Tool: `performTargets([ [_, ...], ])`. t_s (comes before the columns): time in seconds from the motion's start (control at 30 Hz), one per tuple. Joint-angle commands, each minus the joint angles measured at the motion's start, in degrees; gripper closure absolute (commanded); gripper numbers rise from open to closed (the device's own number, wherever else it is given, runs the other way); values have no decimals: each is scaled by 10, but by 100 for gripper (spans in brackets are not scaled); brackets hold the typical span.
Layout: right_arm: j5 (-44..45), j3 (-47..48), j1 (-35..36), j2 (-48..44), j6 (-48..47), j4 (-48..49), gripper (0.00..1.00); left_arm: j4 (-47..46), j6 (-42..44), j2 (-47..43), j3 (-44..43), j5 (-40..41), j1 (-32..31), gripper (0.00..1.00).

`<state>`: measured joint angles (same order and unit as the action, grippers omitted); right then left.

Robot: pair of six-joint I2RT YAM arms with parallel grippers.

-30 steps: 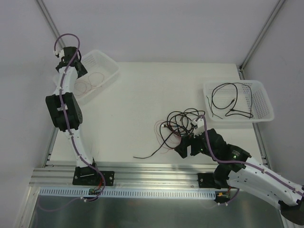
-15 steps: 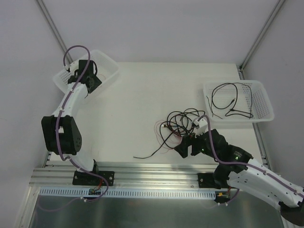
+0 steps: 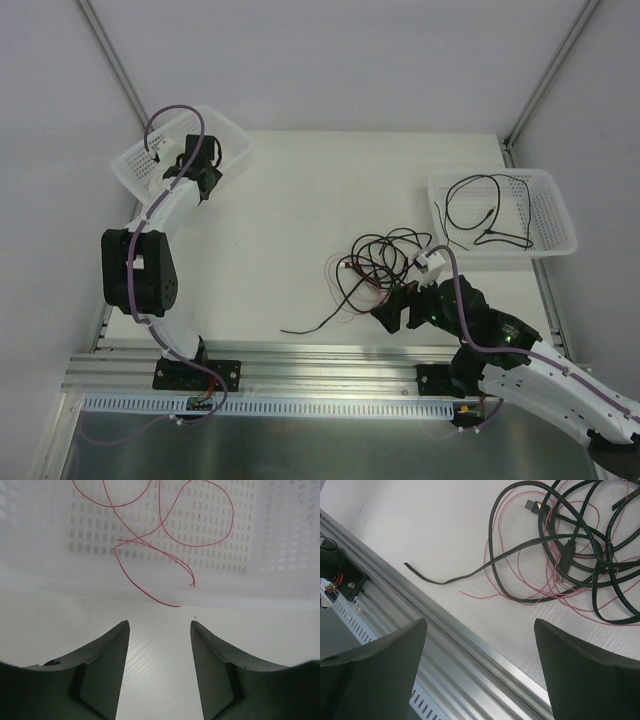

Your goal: Untangle the cables

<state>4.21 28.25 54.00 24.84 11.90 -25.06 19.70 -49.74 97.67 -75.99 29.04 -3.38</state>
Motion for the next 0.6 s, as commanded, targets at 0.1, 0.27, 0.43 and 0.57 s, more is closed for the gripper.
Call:
performTargets([
  [0.1,12,-2,3,-1,-7,-3,7,-43,-37,28,-12,37,-1,51],
  [0.27,13,-3,3,-2,-9,-3,7,-44,-36,45,-17,45,-1,56],
  [0.43,12,-4,3,0,-8,-2,7,-43,-35,55,-22,58,-1,62],
  [0.57,15,-5,3,-1,-7,-4,7,-43,-32,63,-27,66,-1,64],
])
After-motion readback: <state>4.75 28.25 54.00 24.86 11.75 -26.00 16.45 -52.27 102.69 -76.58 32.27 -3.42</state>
